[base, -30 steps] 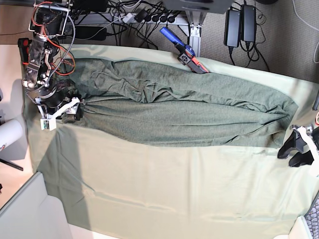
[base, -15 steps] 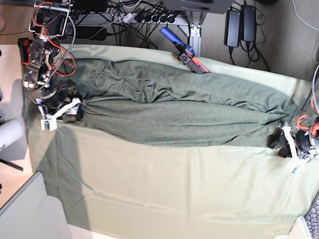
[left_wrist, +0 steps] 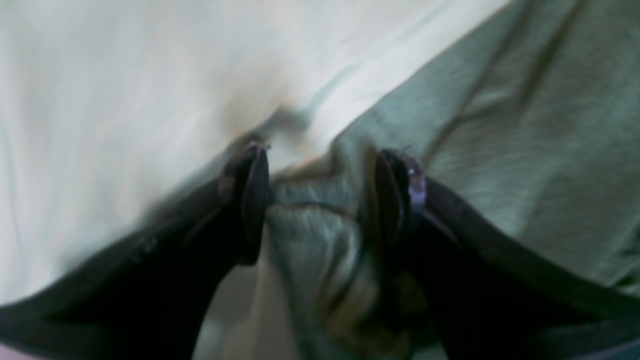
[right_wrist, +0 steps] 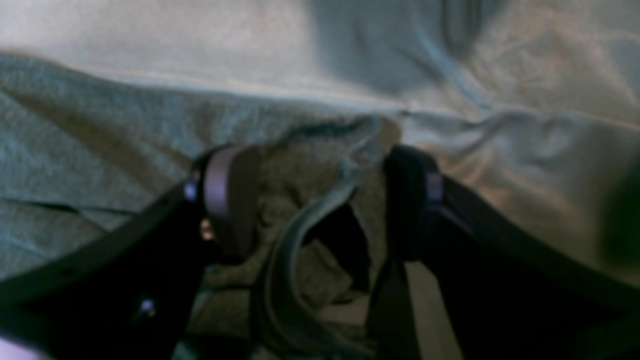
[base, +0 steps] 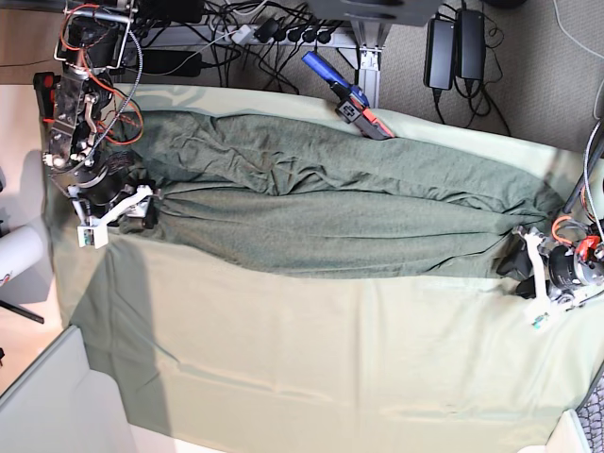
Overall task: Fold the T-shirt properly
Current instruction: 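Release and regrasp the shirt end with the left gripper, then release the shirt ends and reposition both grippers at the strip ends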
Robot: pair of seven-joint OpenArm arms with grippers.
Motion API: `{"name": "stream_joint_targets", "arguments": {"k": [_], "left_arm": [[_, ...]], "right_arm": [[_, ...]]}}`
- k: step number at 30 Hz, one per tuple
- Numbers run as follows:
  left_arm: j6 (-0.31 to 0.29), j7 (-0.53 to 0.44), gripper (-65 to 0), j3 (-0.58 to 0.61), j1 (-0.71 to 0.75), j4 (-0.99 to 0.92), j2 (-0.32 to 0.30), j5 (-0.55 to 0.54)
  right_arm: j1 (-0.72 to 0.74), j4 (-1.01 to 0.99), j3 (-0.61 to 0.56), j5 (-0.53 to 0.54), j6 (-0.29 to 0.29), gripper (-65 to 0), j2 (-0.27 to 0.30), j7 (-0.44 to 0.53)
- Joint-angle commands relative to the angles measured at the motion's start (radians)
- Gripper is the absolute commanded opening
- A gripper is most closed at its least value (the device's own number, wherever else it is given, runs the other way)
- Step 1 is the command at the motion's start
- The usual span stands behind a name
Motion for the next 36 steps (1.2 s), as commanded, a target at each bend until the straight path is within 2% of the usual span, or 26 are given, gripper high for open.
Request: {"name": "stream_joint_targets", "arguments": {"k": [1,7,14,16,17,18,21,22,23,27,32,36], "left_arm": [[-0.009,-0.014,-28.1,0.012,-0.014,0.034,-0.023,-0.011],[-0.009,-0.014,-28.1,0.083,-0.009,0.048,-0.034,0.034],[-0.009,-0.015,-28.1,0.087,-0.009,0.045,-0.034,0.08],[-0.009,-0.015,-33.0,0.087,-0.009,0.045,-0.034,0.086],[-0.009,-0.015,-38.3,0.087,-0.009,0.045,-0.034,0.086],[-0.009,-0.016,-44.9,0.087,-0.01,0.045,-0.034,0.086],[-0.009,-0.022,-60.6,0.086,-0.01,0.045,-0.035,0.086],[-0.009,-0.03,-64.2,0.086,-0.01,0.045,-0.037,0.086],[-0.009,-0.045,-65.0,0.086,-0.011,0.045,-0.042,0.085],[-0.009,-0.116,-65.0,0.086,-0.034,0.045,-0.074,0.085],[-0.009,-0.114,-65.0,0.086,-0.095,0.045,-0.098,0.082],[-0.009,-0.101,-65.0,0.086,-0.089,0.082,-0.142,0.031]], "right_arm": [[0.018,0.013,0.006,0.006,0.014,-25.5,0.02,0.012],[0.018,0.013,0.006,0.006,0.014,-25.5,0.023,0.011],[0.018,0.013,0.006,0.017,0.014,-25.6,0.023,0.011],[0.018,0.013,0.006,0.017,0.014,-26.1,0.023,0.012],[0.018,0.013,0.006,0.017,0.014,-30.8,0.023,0.011],[0.018,0.013,0.006,0.017,0.014,-38.4,0.023,0.011],[0.018,0.013,0.006,0.017,0.014,-64.2,0.023,0.012],[0.018,0.013,0.006,0.017,0.014,-65.0,0.023,0.012],[0.018,0.013,0.006,0.017,0.014,-65.0,0.023,0.013],[0.028,0.013,0.006,0.016,0.014,-65.0,0.023,0.021],[0.063,0.014,0.007,0.014,0.014,-65.0,0.042,0.028],[0.057,0.04,0.007,0.035,0.014,-65.0,0.08,0.028]]}}
